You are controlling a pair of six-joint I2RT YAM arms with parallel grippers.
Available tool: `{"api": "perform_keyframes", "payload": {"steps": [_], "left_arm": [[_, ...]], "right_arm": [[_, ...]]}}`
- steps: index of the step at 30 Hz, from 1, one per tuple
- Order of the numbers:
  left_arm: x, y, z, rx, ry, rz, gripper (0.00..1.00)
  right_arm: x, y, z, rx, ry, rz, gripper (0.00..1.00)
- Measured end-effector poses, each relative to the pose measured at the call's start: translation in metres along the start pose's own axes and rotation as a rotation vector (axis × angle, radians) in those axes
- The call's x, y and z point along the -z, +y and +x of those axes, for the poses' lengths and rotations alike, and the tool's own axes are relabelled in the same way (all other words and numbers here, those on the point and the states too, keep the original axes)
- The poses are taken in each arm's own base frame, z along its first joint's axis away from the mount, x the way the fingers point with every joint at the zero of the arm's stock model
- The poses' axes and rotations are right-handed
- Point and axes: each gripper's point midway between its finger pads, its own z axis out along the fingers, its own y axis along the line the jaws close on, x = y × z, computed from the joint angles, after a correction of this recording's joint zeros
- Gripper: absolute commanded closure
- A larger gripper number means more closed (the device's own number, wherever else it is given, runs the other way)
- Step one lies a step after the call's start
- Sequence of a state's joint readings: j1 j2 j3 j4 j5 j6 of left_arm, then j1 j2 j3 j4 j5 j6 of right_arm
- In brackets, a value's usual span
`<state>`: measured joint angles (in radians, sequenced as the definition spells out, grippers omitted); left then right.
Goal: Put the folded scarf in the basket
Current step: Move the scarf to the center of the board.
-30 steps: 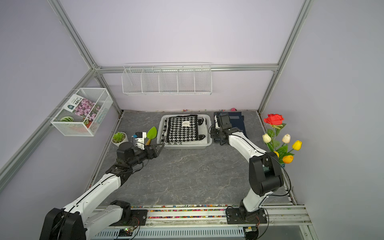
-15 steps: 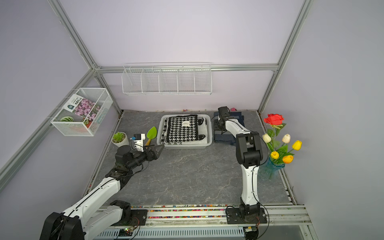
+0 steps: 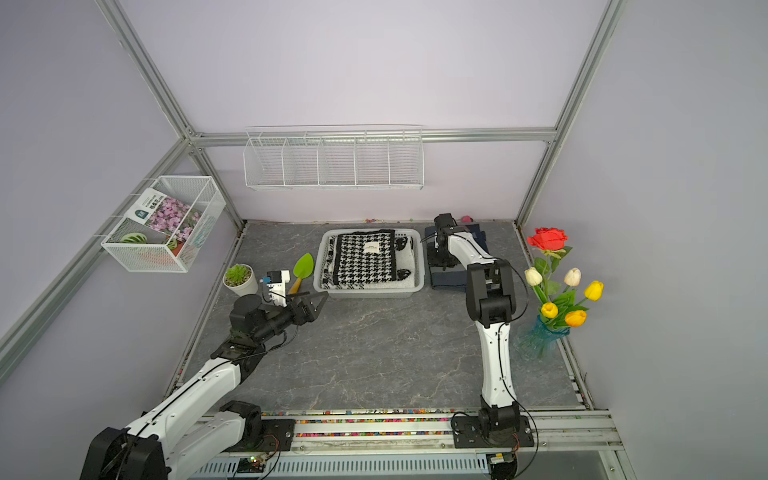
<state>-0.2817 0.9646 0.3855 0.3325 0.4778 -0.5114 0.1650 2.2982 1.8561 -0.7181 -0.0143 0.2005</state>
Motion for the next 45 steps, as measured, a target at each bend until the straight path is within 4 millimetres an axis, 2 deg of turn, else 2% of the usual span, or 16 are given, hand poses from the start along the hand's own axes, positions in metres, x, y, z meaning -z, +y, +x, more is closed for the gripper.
{"api": "perform_keyframes", "payload": {"steps": [5,11,16,20,25,27,31,35,39,41,43,45], "left_arm": [[0.009,-0.006,0.003,0.002,-0.017,0.025,0.0],[0.013,-0.018,0.006,0.003,-0.016,0.06,0.0],[0.01,-0.028,0.02,0.003,0.034,0.086,0.0],[0.009,-0.032,0.021,-0.001,0.044,0.09,0.0],[0.008,-0.031,0.024,-0.002,0.051,0.079,0.0],[0.007,-0.029,0.025,-0.002,0.056,0.073,0.0],[0.007,-0.03,0.026,-0.006,0.059,0.074,0.0],[0.007,-0.029,0.026,-0.006,0.06,0.068,0.0],[0.009,-0.028,0.026,-0.017,0.055,0.061,0.0],[0.011,-0.029,0.023,-0.024,0.043,0.058,0.0],[0.012,-0.03,0.022,-0.027,0.038,0.056,0.0],[0.012,-0.029,0.022,-0.028,0.036,0.053,0.0]], "right_arm": [[0.019,0.001,0.061,0.021,0.077,-0.013,0.52],[0.038,0.004,0.124,0.053,0.141,-0.012,0.52],[0.046,0.015,0.158,0.127,0.192,0.041,0.52],[0.055,0.019,0.185,0.203,0.229,0.12,0.51],[0.079,0.004,0.22,0.199,0.285,0.158,0.49],[0.091,0.002,0.222,0.196,0.27,0.16,0.48],[0.115,0.009,0.202,0.182,0.15,0.125,0.45],[0.12,0.02,0.173,0.17,0.049,0.093,0.44],[0.108,0.026,0.139,0.149,-0.002,0.081,0.46],[0.092,0.023,0.119,0.12,0.003,0.074,0.48],[0.074,0.016,0.107,0.102,0.021,0.08,0.48],[0.06,0.01,0.105,0.095,0.045,0.09,0.48]]}}
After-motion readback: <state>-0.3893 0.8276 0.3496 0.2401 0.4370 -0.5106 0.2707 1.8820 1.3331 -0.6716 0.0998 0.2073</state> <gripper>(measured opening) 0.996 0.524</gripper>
